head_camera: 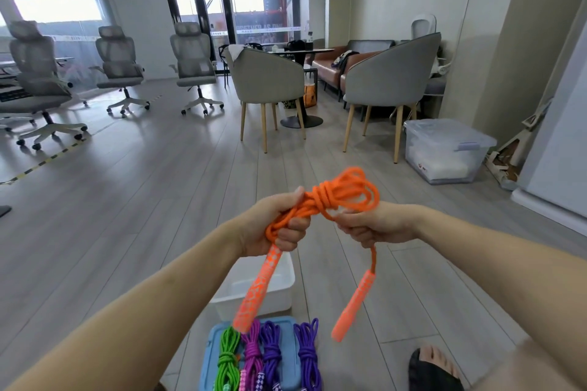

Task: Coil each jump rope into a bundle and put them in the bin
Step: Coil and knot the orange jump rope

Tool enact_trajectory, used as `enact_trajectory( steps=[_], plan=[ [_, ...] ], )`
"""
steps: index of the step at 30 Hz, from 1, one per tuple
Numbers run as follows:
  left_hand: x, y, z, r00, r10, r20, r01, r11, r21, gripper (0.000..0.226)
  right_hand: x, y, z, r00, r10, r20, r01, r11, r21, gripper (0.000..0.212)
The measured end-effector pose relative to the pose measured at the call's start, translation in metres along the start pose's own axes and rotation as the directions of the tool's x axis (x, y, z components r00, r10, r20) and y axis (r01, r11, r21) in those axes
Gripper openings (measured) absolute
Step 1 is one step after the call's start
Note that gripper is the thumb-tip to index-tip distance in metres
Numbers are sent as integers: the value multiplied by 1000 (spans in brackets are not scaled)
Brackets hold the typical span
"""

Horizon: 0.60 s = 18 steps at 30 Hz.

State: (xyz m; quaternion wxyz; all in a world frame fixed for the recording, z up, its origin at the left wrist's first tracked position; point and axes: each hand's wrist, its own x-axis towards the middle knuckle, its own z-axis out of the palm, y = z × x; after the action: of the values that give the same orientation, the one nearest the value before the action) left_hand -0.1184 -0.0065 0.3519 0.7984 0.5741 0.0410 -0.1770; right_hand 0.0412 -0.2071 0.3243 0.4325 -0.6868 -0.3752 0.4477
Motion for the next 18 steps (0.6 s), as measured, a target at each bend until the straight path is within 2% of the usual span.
enact_trajectory(
  steps=[2, 5, 7, 9, 11, 13, 16, 18],
  plan=[
    [-3, -6, 0, 987, -154, 41, 144, 973, 178, 44, -2, 1, 0, 1000, 10, -18, -13, 991, -133, 21],
    [1, -20, 3, 953, -301, -14, 282, 874, 397, 39, 1, -8, 8, 995, 41, -91, -73, 920, -385, 31],
    [7, -33, 1, 949, -303, -86, 303, 808, 506, 35, 5, -17, 16, 982, 27, -187, -119, 857, -501, 36],
    [16, -47, -5, 954, -211, -212, 296, 770, 566, 32, 11, -21, 26, 961, -29, -275, -133, 821, -554, 34],
    [26, -61, -9, 933, -57, -357, 255, 804, 538, 32, 14, -24, 36, 932, -92, -351, -140, 801, -581, 35],
    [34, -66, -11, 876, 64, -478, 168, 889, 426, 33, 14, -25, 41, 909, -139, -394, -129, 804, -580, 41],
    [38, -51, -10, 782, 184, -595, -53, 971, 232, 33, 10, -23, 45, 905, -114, -409, -52, 926, -374, 41],
    [37, -34, -4, 790, 212, -575, -196, 976, 89, 32, 10, -21, 49, 910, -89, -404, -3, 975, -222, 39]
  ],
)
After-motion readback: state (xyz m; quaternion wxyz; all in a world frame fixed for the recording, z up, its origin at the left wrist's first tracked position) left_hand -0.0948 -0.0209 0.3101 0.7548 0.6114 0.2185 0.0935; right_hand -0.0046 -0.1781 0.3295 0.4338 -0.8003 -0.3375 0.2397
